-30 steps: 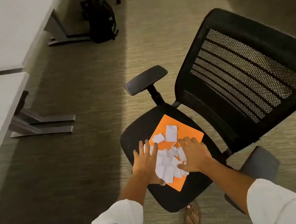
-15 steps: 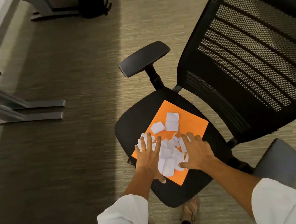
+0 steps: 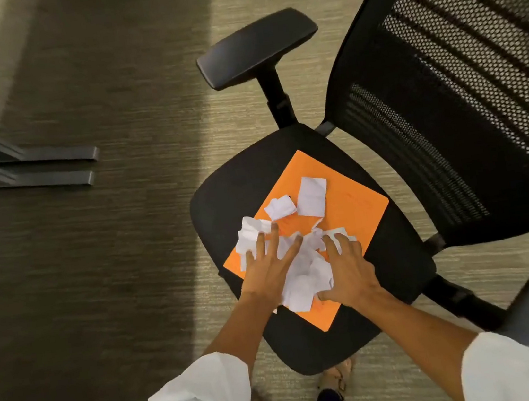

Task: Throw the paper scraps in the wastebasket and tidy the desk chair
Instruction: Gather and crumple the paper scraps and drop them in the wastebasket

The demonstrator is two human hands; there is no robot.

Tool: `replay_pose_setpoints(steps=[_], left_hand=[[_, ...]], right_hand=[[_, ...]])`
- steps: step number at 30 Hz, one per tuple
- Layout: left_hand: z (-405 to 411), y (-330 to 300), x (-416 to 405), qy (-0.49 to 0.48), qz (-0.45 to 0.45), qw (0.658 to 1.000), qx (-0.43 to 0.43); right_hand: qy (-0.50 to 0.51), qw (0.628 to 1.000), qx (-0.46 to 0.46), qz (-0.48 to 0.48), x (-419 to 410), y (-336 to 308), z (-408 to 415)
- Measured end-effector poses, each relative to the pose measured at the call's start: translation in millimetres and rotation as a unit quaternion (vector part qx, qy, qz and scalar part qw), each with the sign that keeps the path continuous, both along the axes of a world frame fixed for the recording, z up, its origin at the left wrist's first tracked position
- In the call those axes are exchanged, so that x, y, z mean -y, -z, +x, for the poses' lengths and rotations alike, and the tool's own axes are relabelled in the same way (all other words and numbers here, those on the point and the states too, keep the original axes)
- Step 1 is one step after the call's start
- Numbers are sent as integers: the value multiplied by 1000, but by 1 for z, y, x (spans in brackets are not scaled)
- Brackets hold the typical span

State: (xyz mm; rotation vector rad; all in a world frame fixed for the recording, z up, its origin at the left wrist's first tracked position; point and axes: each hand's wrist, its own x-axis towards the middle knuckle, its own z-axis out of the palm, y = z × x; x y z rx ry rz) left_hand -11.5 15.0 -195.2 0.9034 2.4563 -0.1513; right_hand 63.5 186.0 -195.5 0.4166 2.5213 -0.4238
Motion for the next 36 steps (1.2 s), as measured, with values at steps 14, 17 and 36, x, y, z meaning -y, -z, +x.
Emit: replay_pose_setpoints(steps=[14, 17, 36], left_hand=[[-7, 23, 0, 7, 104, 994, 29], [-11, 26, -1, -106, 167, 976, 94], [-26, 10, 1, -408, 356, 773, 331]], right_hand=[[34, 995, -66, -72, 0, 27, 2], [84, 985, -92, -118, -4, 25, 3], [447, 711, -136, -525, -6, -32, -33]])
